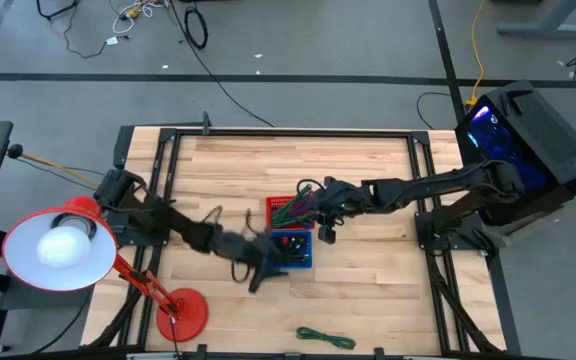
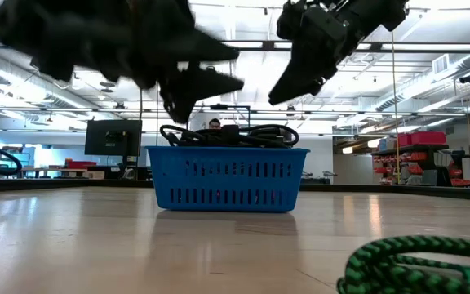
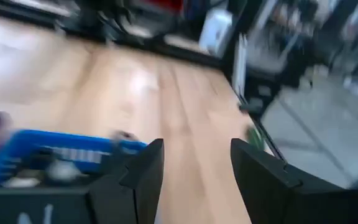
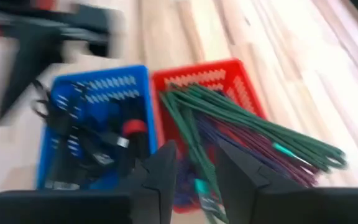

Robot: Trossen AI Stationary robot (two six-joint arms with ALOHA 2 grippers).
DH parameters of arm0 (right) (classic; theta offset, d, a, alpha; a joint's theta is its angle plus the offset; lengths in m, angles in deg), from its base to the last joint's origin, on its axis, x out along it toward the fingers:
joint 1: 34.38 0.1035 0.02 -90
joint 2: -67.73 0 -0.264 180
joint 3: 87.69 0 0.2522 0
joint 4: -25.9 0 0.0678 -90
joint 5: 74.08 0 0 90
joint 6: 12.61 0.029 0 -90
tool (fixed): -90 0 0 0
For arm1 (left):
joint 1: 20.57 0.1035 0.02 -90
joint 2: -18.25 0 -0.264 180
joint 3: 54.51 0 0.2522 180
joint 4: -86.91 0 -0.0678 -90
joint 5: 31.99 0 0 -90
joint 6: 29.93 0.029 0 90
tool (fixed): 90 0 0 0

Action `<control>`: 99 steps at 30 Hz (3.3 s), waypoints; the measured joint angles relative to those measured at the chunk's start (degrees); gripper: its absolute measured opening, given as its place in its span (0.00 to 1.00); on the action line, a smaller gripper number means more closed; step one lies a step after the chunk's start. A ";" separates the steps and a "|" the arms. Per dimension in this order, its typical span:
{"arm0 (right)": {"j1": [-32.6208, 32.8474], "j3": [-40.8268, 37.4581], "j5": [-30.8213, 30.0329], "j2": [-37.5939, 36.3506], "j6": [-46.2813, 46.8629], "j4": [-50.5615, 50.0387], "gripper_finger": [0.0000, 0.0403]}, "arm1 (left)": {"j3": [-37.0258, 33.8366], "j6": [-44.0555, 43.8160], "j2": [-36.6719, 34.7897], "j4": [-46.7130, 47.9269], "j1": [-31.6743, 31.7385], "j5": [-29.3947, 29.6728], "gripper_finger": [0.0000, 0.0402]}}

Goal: Pick & Place USB Port
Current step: Put the green charger cable into the red bin

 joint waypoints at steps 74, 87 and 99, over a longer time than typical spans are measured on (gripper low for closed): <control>-17.51 -0.05 -1.72 -11.75 -0.48 -17.78 0.28 | 56.80 -4.81 31.44 62.07 -12.23 -5.04 0.37; -17.49 -0.09 -1.77 -11.73 -0.60 -17.97 0.28 | 57.02 -7.40 33.43 59.47 -11.64 -8.05 0.22; -17.72 -0.09 -2.27 -11.73 -1.30 -18.82 0.28 | 60.44 -0.70 33.71 57.81 -10.39 -6.17 0.05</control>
